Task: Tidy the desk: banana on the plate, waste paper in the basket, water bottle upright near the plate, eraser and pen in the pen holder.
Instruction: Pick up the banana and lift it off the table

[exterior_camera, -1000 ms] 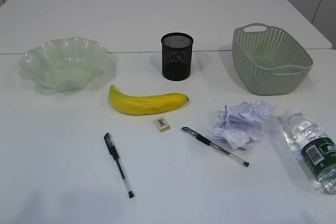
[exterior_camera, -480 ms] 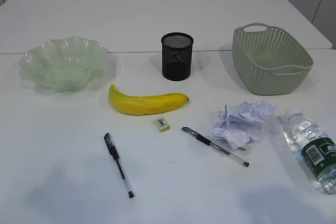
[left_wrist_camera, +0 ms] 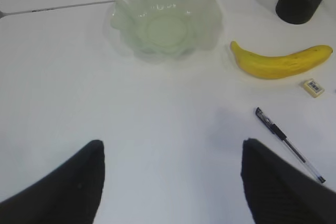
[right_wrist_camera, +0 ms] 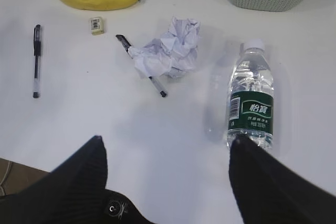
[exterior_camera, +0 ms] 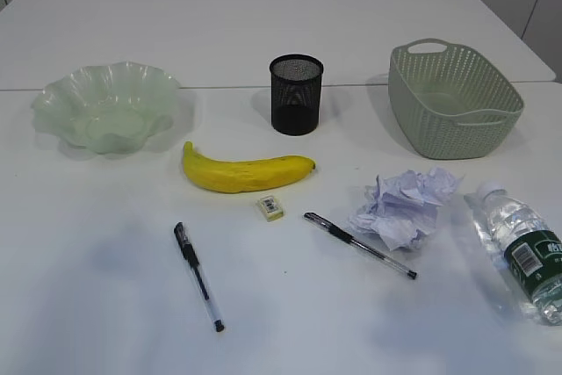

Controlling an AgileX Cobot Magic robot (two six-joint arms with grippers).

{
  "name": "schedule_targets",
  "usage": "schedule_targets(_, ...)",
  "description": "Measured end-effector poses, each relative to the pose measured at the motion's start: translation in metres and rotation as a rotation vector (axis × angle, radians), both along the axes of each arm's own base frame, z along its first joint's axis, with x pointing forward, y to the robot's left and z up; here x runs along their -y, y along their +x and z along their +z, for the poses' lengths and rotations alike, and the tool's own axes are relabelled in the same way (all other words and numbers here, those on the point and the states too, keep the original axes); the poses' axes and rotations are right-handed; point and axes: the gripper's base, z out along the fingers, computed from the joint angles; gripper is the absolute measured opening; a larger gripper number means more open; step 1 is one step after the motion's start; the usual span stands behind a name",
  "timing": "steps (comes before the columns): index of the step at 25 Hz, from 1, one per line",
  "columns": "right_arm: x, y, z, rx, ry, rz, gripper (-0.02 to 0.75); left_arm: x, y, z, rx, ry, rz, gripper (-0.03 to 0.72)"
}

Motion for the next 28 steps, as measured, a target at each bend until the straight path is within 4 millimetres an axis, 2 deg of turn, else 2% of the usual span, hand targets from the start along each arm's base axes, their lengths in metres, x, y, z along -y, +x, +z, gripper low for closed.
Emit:
schedule_targets(7, -0.004, 0.038, 0.009, -0.096, -0.015, 0.019, 0.536, 0.005, 0.051, 0.002, -0.099, 0.009, -0.013, 0.580)
schedule_targets(13, -0.010, 0.067, -0.006, -0.221, 0.027, 0.035, 0.536, 0.012, 0.098, -0.011, -0.206, -0.015, -0.026, 0.580)
schedule_targets(20, -0.013, 0.076, -0.010, -0.232, 0.048, 0.032, 0.536, 0.018, 0.142, -0.030, -0.296, -0.004, -0.038, 0.580)
schedule_targets(28, -0.013, 0.080, -0.008, -0.189, 0.057, 0.031, 0.536, 0.046, 0.184, -0.050, -0.323, 0.075, -0.155, 0.580)
